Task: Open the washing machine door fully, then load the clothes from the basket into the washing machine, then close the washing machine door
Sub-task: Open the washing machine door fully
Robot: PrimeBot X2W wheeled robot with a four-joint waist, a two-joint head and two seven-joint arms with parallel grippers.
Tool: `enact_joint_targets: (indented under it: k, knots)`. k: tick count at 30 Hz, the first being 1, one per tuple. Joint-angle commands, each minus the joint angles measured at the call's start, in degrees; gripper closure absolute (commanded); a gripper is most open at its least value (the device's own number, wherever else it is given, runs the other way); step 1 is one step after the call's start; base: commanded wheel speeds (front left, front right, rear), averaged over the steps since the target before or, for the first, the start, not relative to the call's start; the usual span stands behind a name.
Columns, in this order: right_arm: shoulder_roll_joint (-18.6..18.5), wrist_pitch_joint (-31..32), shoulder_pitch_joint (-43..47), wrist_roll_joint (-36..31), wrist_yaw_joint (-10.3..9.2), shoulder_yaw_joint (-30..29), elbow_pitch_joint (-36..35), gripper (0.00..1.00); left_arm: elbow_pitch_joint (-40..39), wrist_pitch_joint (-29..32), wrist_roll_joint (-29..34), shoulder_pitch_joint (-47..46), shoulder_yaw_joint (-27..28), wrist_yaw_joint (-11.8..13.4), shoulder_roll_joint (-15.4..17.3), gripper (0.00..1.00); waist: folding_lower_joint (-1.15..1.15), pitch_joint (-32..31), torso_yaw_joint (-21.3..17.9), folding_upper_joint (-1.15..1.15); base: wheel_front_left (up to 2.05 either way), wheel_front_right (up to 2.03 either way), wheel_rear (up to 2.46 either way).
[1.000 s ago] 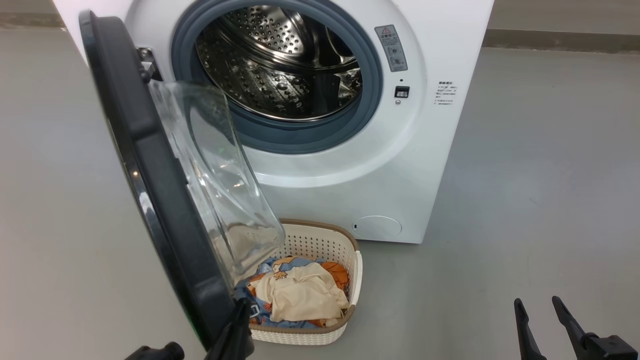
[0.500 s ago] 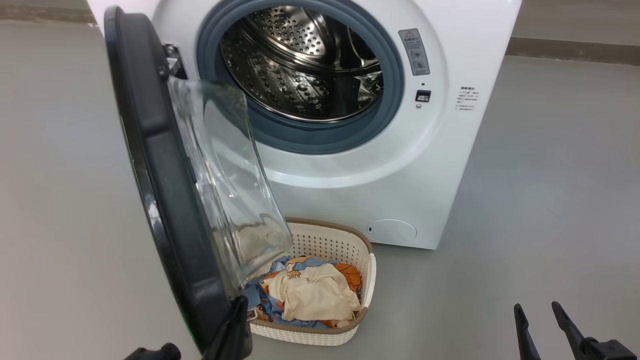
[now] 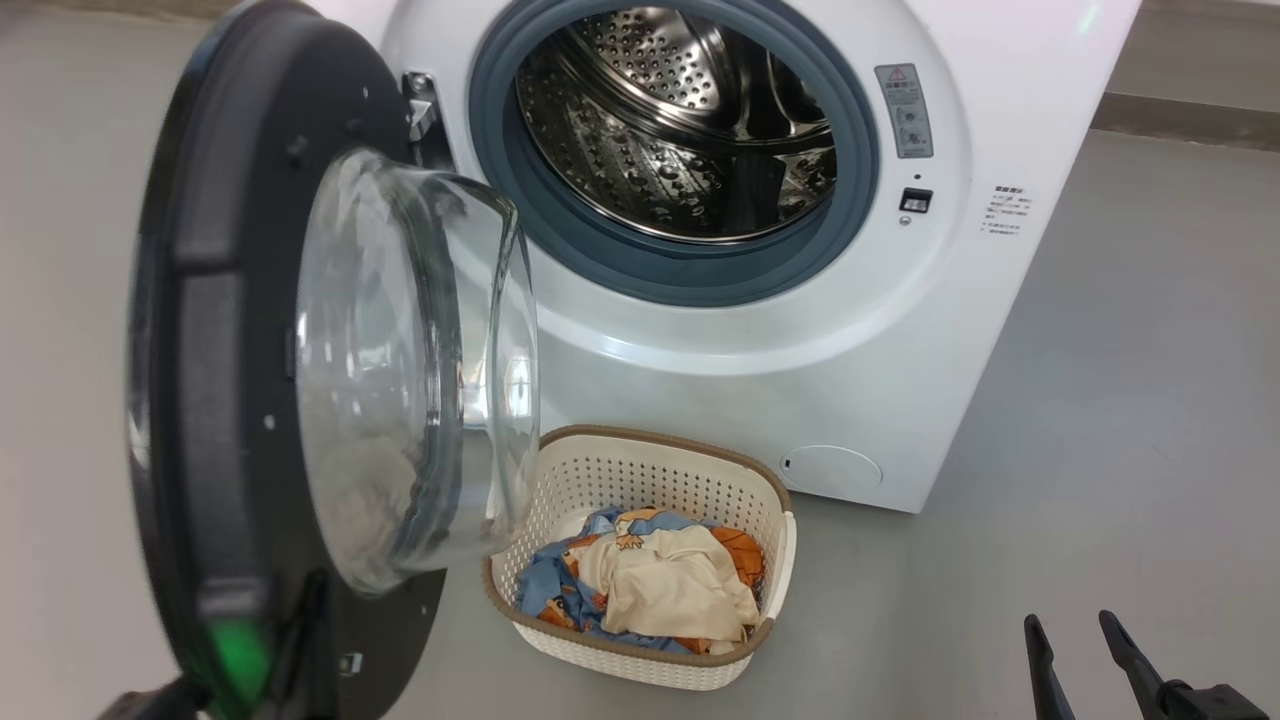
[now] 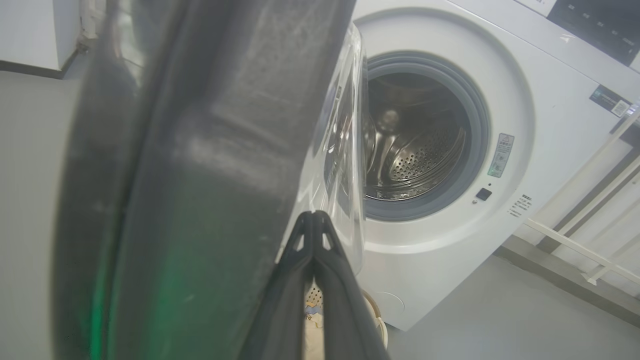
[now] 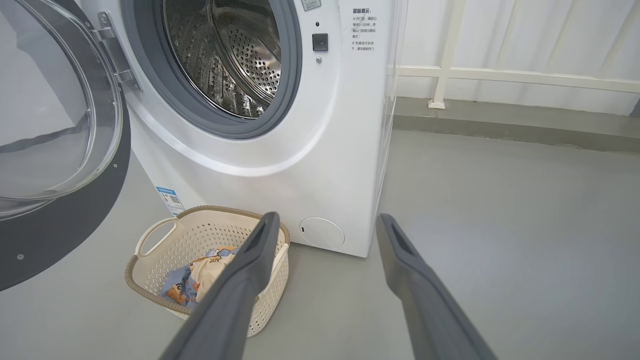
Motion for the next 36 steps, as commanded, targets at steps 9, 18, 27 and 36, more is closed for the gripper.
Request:
enact_joint_targets:
  k: [9,18,27,36]
  knots:
    - [-0.75,-0.69,-0.97,-0.59,0.09,2.86,-0.81,0.00,9.29,-5.32,-2.37,-8.49,10.99,2.28,2.75,1.00,0.00,0.62,0.94,0.00,0.00,0.00,0.00]
    - [-0.91,-0.69,-0.62,-1.12,0.09,3.38,-0.34,0.00,22.04,-8.48,-3.45,-16.52,18.74,1.69,5.39,1.00,0.00,1.03,0.10,0.00,0.00,0.00,0.00]
    - [-1.24,-0.69,-0.39,-0.95,0.09,3.96,0.16,0.00,31.11,-8.91,-1.05,-22.76,25.04,-1.03,7.27,1.00,0.00,0.93,-0.98,0.00,0.00,0.00,0.00]
    - [-1.28,-0.69,-0.83,-0.98,0.09,4.44,0.77,0.00,35.11,-8.93,4.97,-26.27,31.45,-4.30,5.37,1.00,0.00,1.16,-1.86,0.00,0.00,0.00,0.00]
